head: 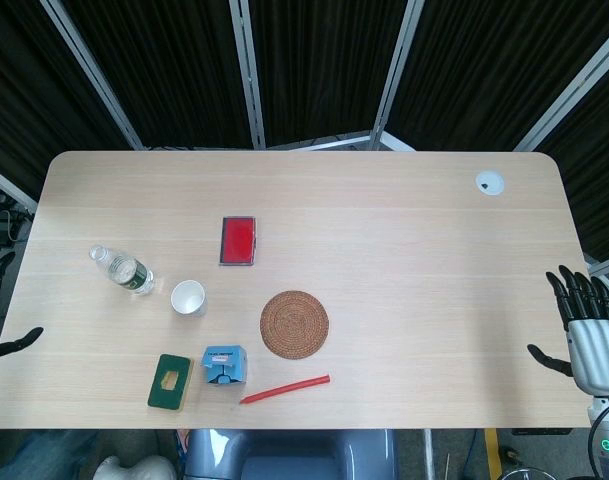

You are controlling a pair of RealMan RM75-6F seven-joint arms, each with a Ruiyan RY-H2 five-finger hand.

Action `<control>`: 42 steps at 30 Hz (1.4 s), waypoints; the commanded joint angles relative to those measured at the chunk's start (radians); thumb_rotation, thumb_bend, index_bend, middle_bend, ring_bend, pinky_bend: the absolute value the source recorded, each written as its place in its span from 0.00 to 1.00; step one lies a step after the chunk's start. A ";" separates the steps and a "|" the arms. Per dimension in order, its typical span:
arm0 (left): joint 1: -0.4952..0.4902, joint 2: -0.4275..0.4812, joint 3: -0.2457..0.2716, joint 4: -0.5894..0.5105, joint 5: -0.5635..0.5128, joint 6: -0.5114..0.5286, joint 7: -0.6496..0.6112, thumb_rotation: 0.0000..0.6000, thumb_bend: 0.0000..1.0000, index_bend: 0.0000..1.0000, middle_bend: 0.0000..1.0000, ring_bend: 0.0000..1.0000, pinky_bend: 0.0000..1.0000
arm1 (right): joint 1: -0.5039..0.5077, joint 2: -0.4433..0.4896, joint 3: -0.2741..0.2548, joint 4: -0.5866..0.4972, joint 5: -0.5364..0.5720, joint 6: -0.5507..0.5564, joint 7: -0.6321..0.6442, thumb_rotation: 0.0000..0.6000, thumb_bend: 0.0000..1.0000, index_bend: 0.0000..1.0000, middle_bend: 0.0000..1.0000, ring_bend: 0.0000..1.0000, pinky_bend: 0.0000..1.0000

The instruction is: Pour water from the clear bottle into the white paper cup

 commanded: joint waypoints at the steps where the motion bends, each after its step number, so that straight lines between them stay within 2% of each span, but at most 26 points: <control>1: -0.001 0.000 0.000 0.003 0.002 -0.001 -0.004 1.00 0.00 0.00 0.00 0.00 0.00 | -0.001 0.002 -0.001 -0.003 -0.002 0.001 0.000 1.00 0.00 0.00 0.00 0.00 0.00; 5: -0.014 -0.001 0.003 0.019 0.010 -0.025 -0.036 1.00 0.00 0.00 0.00 0.00 0.00 | 0.000 0.002 -0.003 -0.006 0.001 -0.006 -0.003 1.00 0.00 0.00 0.00 0.00 0.00; 10: -0.077 -0.062 -0.023 0.121 -0.001 -0.107 -0.157 1.00 0.00 0.00 0.00 0.00 0.00 | 0.007 0.000 -0.003 -0.013 0.009 -0.024 -0.011 1.00 0.00 0.00 0.00 0.00 0.00; 15: -0.165 -0.168 -0.062 0.259 -0.061 -0.260 -0.399 1.00 0.00 0.00 0.00 0.00 0.00 | 0.018 -0.001 -0.001 -0.021 0.020 -0.046 -0.022 1.00 0.00 0.00 0.00 0.00 0.00; 23: -0.202 -0.291 -0.099 0.424 -0.126 -0.335 -0.635 1.00 0.00 0.00 0.00 0.00 0.00 | 0.027 -0.001 0.002 -0.022 0.037 -0.069 -0.018 1.00 0.00 0.00 0.00 0.00 0.00; 29: -0.229 -0.363 -0.084 0.538 -0.130 -0.412 -0.740 1.00 0.00 0.00 0.00 0.00 0.00 | 0.037 -0.007 0.004 -0.018 0.047 -0.088 -0.026 1.00 0.00 0.00 0.00 0.00 0.00; 42: -0.310 -0.552 -0.078 0.774 -0.093 -0.499 -0.921 1.00 0.00 0.00 0.00 0.00 0.00 | 0.049 -0.016 0.017 -0.004 0.091 -0.115 -0.040 1.00 0.00 0.00 0.00 0.00 0.00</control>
